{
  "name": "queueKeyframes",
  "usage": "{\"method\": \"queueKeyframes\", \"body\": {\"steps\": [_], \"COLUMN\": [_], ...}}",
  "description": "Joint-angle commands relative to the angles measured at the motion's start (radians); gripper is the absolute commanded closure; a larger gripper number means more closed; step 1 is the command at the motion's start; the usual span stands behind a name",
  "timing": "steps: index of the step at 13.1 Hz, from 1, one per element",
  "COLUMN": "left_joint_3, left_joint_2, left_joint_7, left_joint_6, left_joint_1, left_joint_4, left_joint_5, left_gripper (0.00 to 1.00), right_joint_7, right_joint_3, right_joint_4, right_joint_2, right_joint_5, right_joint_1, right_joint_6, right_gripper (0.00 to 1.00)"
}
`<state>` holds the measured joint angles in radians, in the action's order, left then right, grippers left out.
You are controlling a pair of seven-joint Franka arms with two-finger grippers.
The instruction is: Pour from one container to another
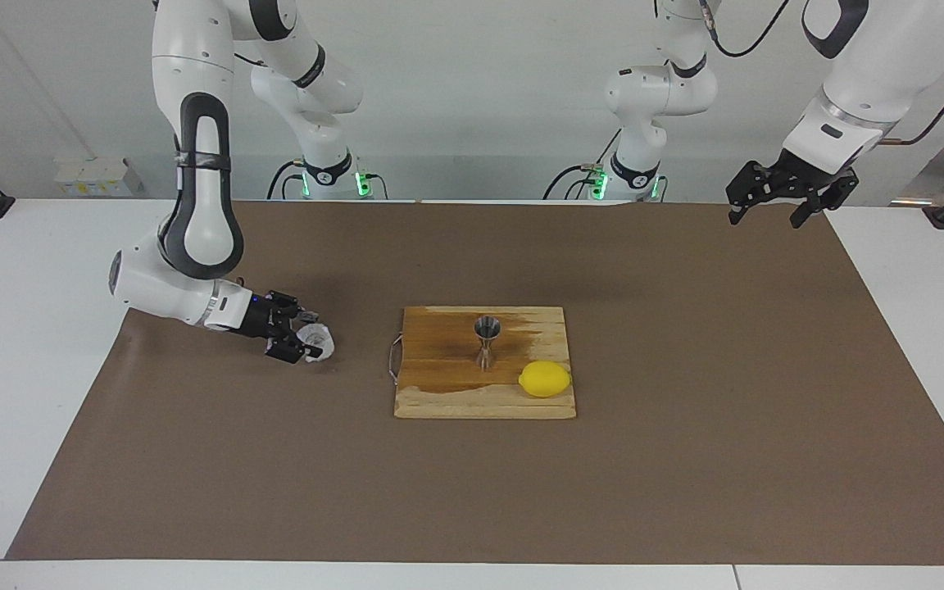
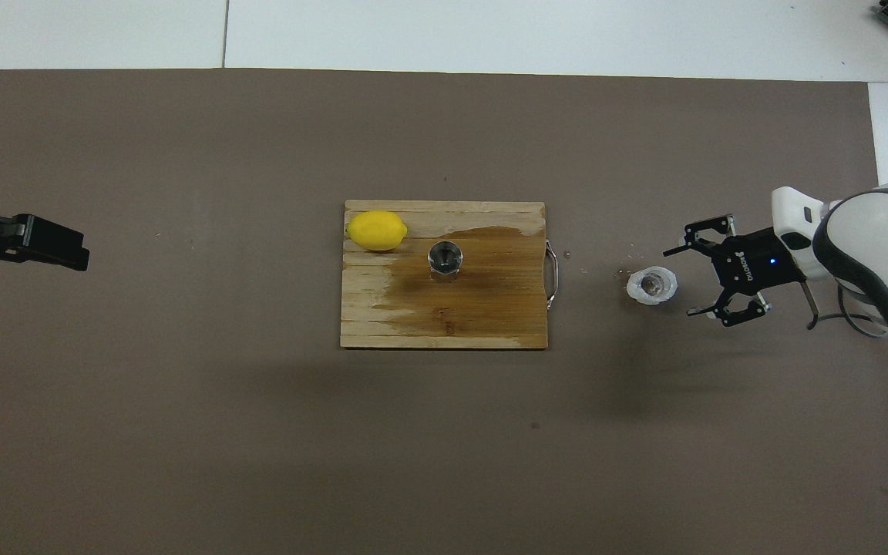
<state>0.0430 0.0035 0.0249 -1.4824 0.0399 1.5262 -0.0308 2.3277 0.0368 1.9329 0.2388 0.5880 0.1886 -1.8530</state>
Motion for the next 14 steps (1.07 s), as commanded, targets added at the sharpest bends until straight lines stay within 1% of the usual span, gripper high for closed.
{"method": "queueKeyframes", "body": {"steps": [1, 3, 4, 6, 11, 13, 14], "left_joint_3": [-0.002, -0.002, -0.002, -0.002, -0.002, -0.002, -0.002], "left_joint_2": [-0.013, -0.013, -0.013, -0.013, -0.013, -0.013, -0.013], "left_joint_7": [0.003, 0.003, 0.003, 0.003, 0.003, 0.003, 0.003], "left_joint_6": [0.013, 0.013, 0.013, 0.013, 0.013, 0.013, 0.013], "left_joint_1": [-0.003, -0.005, -0.003, -0.003, -0.003, -0.003, -0.003], "left_joint_4": [0.006, 0.006, 0.006, 0.006, 0.006, 0.006, 0.006], "left_joint_5": [-0.011, -0.011, -0.011, -0.011, -0.011, -0.011, -0.011], "left_gripper": [0.00, 0.00, 0.00, 0.00, 0.00, 0.00, 0.00], "right_joint_7": [-0.253, -0.457, -0.596, -0.849, -1.512, -1.808, -1.912], "right_joint_3": [0.000, 0.000, 0.008, 0.008, 0.008, 0.008, 0.008], "right_joint_4": [0.018, -0.002, -0.012, -0.046, -0.060, -0.065, -0.066], "right_joint_2": [-0.116, -0.136, -0.147, -0.148, -0.159, -0.161, -0.173], "right_joint_5": [-0.091, -0.135, -0.177, -0.316, -0.522, -0.612, -0.625], "right_joint_1": [0.008, -0.001, -0.006, -0.084, -0.207, -0.251, -0.259], "right_joint_6": [0.057, 0.060, 0.052, 0.040, 0.031, 0.049, 0.070], "right_gripper": [0.00, 0.00, 0.00, 0.00, 0.00, 0.00, 0.00]}}
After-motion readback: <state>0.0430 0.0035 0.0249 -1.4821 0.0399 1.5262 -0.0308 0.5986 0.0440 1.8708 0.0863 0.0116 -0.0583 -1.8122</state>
